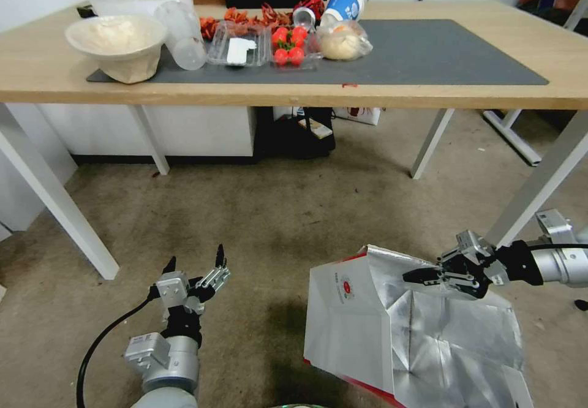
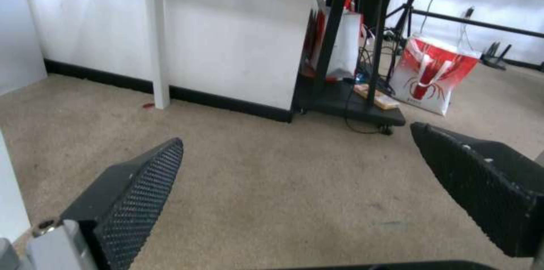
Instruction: Pick up the food delivery bag from the floor and place it on the table.
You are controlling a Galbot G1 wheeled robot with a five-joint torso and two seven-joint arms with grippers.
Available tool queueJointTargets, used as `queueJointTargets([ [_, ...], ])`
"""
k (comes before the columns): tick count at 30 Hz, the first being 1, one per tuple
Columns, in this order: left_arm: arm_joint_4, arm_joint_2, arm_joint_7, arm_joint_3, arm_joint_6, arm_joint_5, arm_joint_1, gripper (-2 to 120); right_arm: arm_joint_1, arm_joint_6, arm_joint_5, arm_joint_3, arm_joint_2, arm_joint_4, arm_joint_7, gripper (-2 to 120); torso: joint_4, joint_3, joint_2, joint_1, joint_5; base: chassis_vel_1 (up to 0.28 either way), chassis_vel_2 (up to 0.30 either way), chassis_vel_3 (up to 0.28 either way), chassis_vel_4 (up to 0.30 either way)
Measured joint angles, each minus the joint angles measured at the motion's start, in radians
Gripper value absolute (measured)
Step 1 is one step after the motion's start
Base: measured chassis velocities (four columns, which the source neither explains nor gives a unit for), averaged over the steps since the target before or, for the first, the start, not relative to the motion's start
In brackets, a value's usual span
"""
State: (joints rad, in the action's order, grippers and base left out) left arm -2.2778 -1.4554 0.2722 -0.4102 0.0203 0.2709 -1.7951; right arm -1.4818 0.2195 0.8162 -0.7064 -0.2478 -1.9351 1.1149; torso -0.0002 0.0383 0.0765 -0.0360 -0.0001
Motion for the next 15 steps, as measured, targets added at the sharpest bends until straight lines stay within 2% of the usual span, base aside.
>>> queueJointTargets([
  [15,-0.002,0.011,0.002,-0.005,0.003,0.005,0.000,100,0.002,0.007,0.020,-0.001,0.001,-0.004,0.029,0,0.0000,0.059,0.066,-0.008,0.0000,0.000,0.000,0.000,0.000],
])
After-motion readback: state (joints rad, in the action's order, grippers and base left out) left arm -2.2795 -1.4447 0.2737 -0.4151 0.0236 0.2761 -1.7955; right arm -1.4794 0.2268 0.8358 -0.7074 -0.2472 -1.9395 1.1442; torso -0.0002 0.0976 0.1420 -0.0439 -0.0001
